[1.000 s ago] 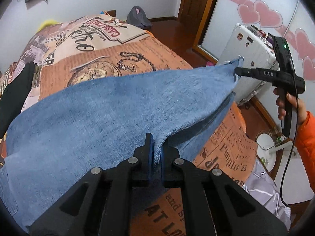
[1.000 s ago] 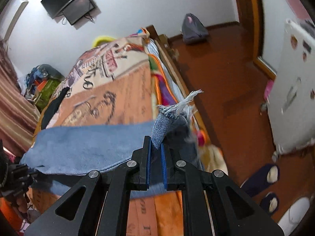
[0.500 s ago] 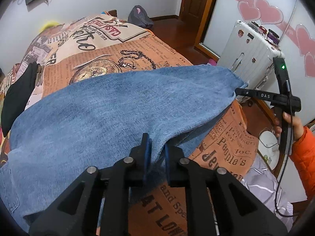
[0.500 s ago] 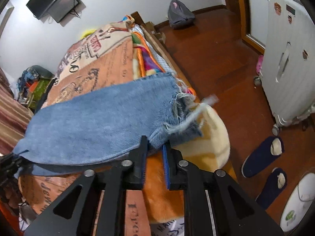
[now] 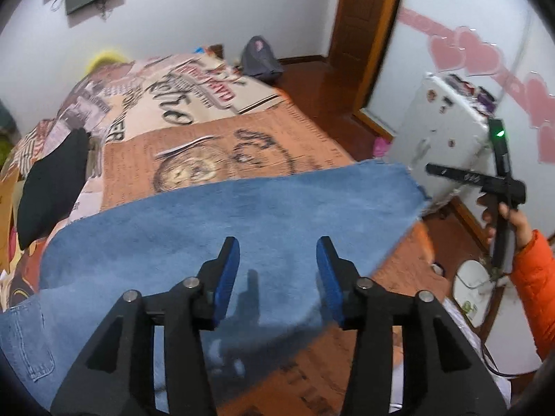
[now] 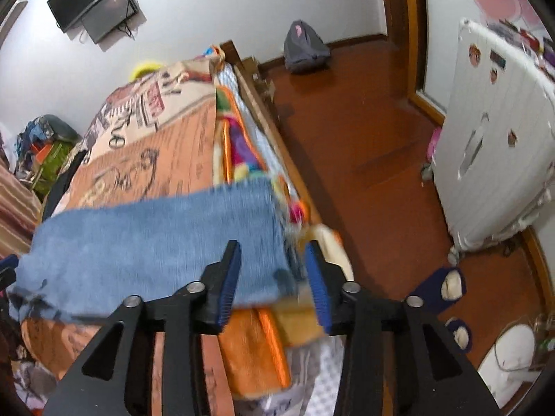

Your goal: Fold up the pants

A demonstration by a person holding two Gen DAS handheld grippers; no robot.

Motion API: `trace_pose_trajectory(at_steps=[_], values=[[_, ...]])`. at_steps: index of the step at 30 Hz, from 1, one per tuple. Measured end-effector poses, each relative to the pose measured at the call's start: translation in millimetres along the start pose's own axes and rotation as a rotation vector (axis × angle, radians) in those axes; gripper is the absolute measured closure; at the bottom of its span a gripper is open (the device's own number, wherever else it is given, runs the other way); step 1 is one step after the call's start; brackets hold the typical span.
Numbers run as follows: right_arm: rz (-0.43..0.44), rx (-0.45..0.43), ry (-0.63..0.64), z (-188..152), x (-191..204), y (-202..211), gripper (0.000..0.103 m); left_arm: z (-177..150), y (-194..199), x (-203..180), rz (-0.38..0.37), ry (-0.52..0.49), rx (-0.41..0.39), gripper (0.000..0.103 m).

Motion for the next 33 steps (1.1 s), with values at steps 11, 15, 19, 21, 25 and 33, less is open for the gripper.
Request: trace_pose_trajectory(at_steps=[11,15,19,21,25,33], values=[[0.022,0.16,-0.019,-6,0,-87,0.057,-39,-31,10,0.029,-0.026,0.082,0.04],[0.064,0.188,0.01,-17,6,-90,0.078,-42,-33,3,0.047,-0.064,0.074,0.036],[0.012,0.093,0.087,-6,9,-75,0.095,-41,-34,4,0.045,-0.053,0.075,0.035],[0.012,0.056,0.084,2,8,-70,0.097,-42,-32,2,0.045,-0.053,0.074,0.035],[-0.02,-0.047,0.107,23,6,-57,0.099,-44,-30,-4,0.04,-0.055,0.068,0.035],[-0.002,0.024,0.118,13,21,-71,0.099,-49,-31,-15,0.072,-0.113,0.049,0.034]])
Point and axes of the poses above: each gripper's, at about its wrist camera, not at the fingertips, and y roughly against the way its jaws point, x to its left, z to its top, the point moved 5 cm from there along -y, roughly the way its jaws point, and after that the axes turned 14 degrees about -x, right-handed, at the moved point
